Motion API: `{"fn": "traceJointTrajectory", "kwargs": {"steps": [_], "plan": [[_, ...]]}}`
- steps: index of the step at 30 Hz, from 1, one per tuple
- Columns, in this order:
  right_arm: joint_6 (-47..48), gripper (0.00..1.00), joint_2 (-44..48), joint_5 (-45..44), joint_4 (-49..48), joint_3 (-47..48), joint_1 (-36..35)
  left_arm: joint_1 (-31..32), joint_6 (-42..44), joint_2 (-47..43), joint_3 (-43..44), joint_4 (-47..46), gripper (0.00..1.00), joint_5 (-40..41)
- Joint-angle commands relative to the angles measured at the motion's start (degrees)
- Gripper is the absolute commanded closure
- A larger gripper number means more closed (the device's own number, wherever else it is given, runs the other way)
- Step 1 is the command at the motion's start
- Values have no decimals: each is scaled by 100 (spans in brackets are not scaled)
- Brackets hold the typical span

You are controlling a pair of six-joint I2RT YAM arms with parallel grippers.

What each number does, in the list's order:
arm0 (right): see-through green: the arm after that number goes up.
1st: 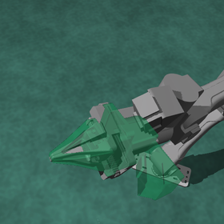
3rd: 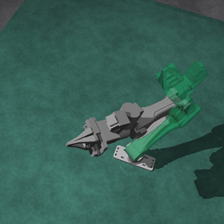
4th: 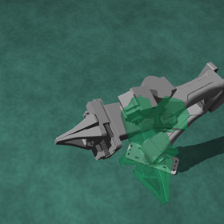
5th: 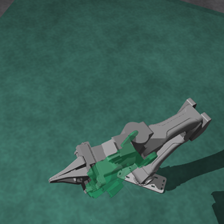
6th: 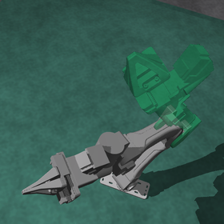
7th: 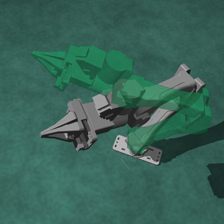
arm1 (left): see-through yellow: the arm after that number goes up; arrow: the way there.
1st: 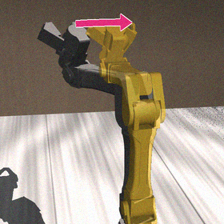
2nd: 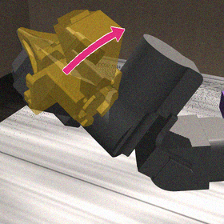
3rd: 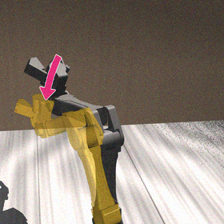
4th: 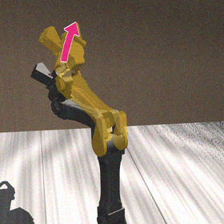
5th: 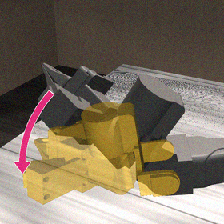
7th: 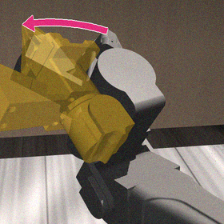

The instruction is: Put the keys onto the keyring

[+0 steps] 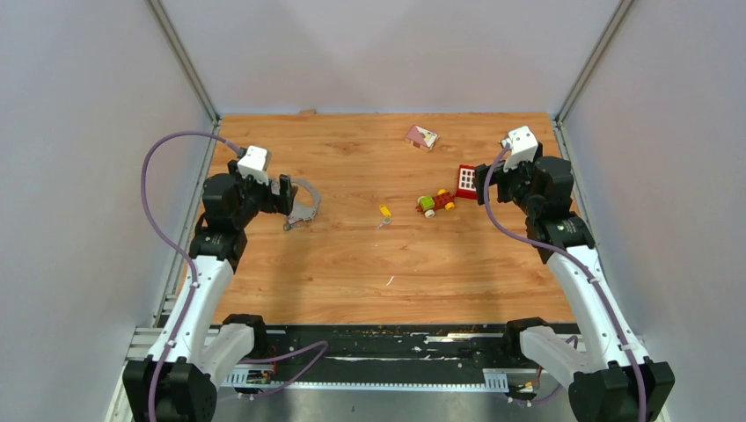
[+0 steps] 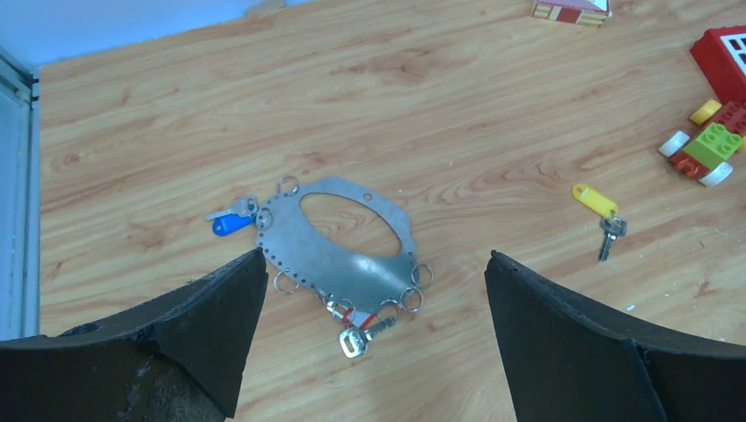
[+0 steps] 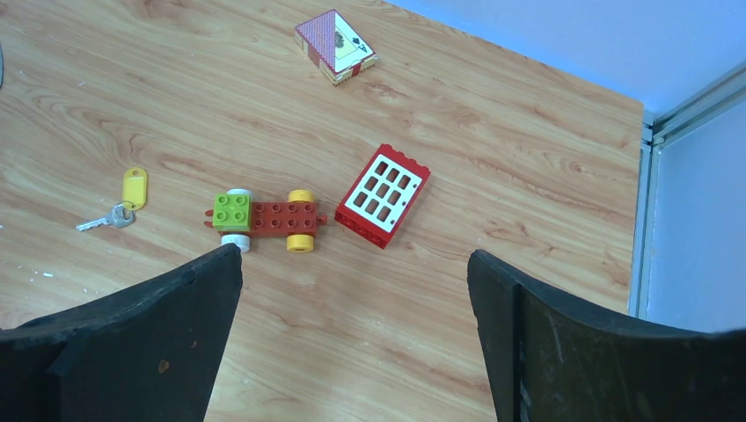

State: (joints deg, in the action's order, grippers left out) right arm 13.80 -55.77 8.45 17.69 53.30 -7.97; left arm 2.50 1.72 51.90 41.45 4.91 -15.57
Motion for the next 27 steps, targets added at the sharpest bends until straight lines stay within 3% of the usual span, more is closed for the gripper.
{"fn": "traceJointTrajectory", "kwargs": {"steps": [1,13,16,19,22,24,27], "plan": [[-56,0,160,-10,-298,-8,-23,-22,168,-23,241,28,0,-104],[-48,0,243,93,-330,-32,-21,-23,362,114,792,567,0,206],[-40,0,278,194,-303,-23,-21,-22,772,83,998,800,0,-95],[18,0,280,448,-278,-45,-21,-27,1787,189,1190,1256,0,-949],[81,0,267,772,-229,-75,-21,51,3652,622,1589,2584,0,-1564],[116,0,260,924,-206,-83,-21,250,5036,1003,1773,3606,0,-1308],[138,0,247,1010,-190,-94,-22,611,6273,1573,1835,4051,0,-483]]}}
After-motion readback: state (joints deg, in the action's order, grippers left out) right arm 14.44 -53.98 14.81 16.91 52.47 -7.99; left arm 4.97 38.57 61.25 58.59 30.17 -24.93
